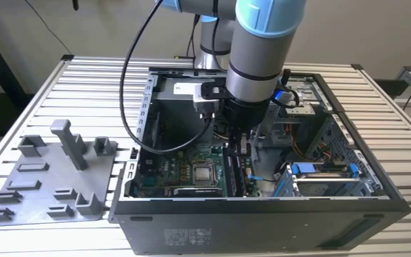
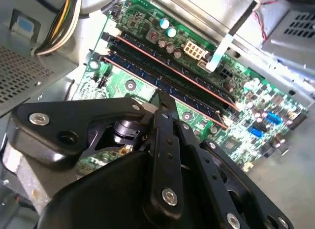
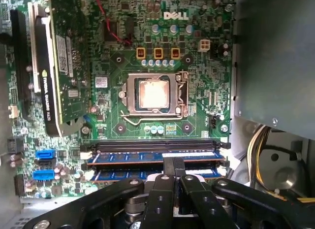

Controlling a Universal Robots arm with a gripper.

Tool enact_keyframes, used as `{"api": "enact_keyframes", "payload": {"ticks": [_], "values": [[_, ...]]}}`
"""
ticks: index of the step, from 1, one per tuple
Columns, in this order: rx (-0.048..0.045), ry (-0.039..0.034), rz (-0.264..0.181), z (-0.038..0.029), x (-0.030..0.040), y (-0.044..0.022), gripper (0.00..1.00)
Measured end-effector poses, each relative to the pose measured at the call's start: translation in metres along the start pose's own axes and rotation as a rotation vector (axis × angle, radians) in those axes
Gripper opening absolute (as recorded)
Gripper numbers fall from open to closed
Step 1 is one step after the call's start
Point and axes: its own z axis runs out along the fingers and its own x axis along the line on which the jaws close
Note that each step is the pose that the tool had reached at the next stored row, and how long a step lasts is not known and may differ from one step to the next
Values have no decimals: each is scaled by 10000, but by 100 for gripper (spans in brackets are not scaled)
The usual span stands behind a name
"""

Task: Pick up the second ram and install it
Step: 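Press down the second ram until it locks into place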

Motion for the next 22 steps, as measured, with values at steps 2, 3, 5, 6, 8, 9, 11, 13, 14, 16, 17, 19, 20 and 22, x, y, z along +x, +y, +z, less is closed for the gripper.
{"api": "enact_keyframes", "payload": {"ticks": [2,3,5,6,8,9,11,13,14,16,17,19,20,22], "values": [[0,0,-6,0,0,0,11],[0,0,-6,0,4,1,11],[0,0,3,0,8,-1,11],[-5,0,19,3,9,-6,11],[-28,1,43,7,12,-22,11],[-46,2,50,7,15,-30,11],[-95,3,67,9,26,-38,11],[-112,4,71,14,42,-39,11],[-114,3,71,18,50,-39,11],[-118,4,71,24,65,-39,11],[-119,1,71,30,69,-39,11],[-121,2,62,41,77,-39,11],[-123,1,54,48,81,-39,11],[-126,4,45,52,84,-39,11]]}}
